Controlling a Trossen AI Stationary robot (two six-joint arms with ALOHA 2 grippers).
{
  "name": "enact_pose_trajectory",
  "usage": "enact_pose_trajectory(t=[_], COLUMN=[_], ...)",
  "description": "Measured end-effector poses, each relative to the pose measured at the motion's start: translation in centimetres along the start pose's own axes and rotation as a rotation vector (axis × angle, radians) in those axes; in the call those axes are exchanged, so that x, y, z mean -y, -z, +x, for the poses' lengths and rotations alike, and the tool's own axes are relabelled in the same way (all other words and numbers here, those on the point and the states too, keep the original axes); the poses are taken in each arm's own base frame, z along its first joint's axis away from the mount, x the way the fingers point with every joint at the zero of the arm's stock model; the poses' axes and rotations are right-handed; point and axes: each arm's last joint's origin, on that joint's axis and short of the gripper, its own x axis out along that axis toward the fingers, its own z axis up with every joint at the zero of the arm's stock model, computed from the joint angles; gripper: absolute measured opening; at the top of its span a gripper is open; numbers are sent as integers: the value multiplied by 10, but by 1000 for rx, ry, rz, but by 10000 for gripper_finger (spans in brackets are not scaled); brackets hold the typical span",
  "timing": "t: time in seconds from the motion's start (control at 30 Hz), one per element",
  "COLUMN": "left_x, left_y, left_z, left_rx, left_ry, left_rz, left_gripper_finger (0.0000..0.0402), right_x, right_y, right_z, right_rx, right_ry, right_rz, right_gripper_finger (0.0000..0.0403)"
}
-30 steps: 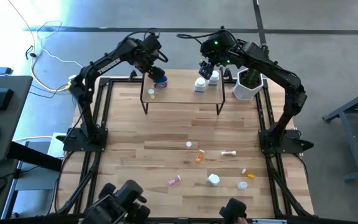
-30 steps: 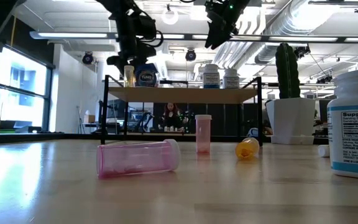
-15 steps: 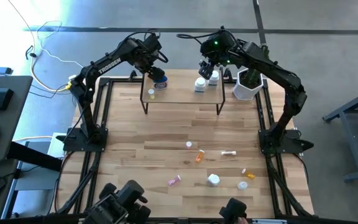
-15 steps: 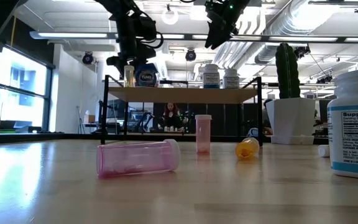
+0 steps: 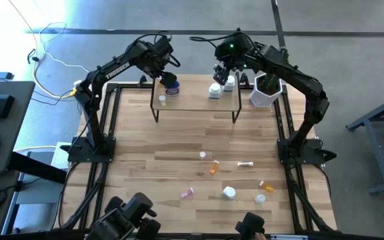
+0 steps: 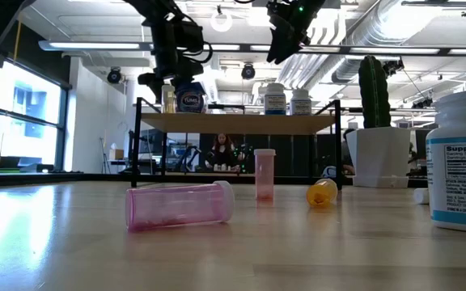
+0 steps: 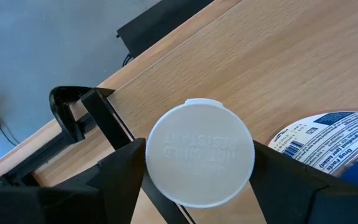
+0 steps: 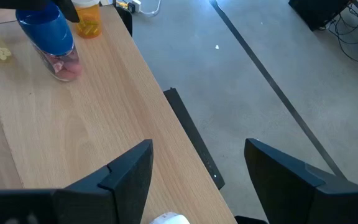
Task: Pick and place medicine bottles onto shelf by color
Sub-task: Put the large orange pill bottle on the shelf, then put the large white pill bottle on the shelf
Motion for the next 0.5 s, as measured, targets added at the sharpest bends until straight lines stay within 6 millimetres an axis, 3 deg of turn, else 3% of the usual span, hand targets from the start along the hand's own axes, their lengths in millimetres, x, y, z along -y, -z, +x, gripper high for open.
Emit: enact_pose_trajectory(t=[0.2, 0.5], left_x=[-2, -6], left_y=[-2, -7], left_z=[-12, -47], left_rx=[32, 108], left_ry=[4, -10], left_rz=[25, 45], left_gripper_finger=[257, 259], right_x=[0, -3], right_y=[0, 1], right_z=[0, -6], right_rx=[0, -5], right_ry=[0, -9], right_rz=[1, 19], right_gripper_finger=[245, 245])
